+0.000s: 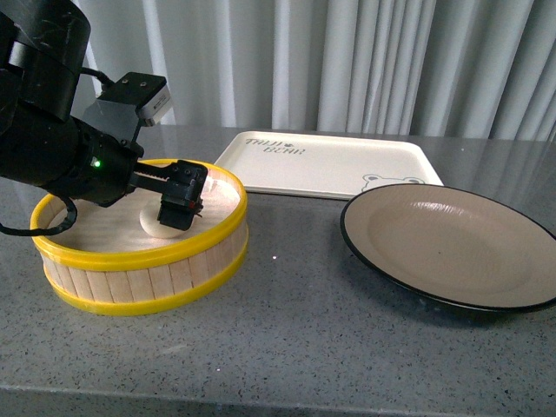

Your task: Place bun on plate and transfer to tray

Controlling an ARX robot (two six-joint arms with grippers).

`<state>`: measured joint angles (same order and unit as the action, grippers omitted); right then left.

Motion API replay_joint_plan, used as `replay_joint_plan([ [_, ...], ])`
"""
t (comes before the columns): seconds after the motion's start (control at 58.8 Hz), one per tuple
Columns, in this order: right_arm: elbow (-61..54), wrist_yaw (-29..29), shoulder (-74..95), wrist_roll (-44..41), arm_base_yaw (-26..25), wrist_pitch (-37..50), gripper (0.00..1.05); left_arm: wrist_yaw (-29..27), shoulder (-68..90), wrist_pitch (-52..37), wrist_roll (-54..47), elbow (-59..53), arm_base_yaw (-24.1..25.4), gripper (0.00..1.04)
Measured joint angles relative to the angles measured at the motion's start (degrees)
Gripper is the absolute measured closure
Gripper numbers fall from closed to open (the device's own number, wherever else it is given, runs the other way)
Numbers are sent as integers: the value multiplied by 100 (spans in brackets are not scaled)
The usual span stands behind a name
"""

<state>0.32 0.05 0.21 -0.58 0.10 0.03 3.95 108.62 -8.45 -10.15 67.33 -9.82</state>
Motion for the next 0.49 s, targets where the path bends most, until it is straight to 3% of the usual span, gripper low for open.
replay_joint_plan([
  [0.17, 0, -2, 0, 0, 0, 0, 8, -35, 2, 28, 15, -4, -13, 10],
  [0.493, 0, -2, 0, 0, 0, 0, 8, 15, 2, 42, 39, -28, -15, 61],
])
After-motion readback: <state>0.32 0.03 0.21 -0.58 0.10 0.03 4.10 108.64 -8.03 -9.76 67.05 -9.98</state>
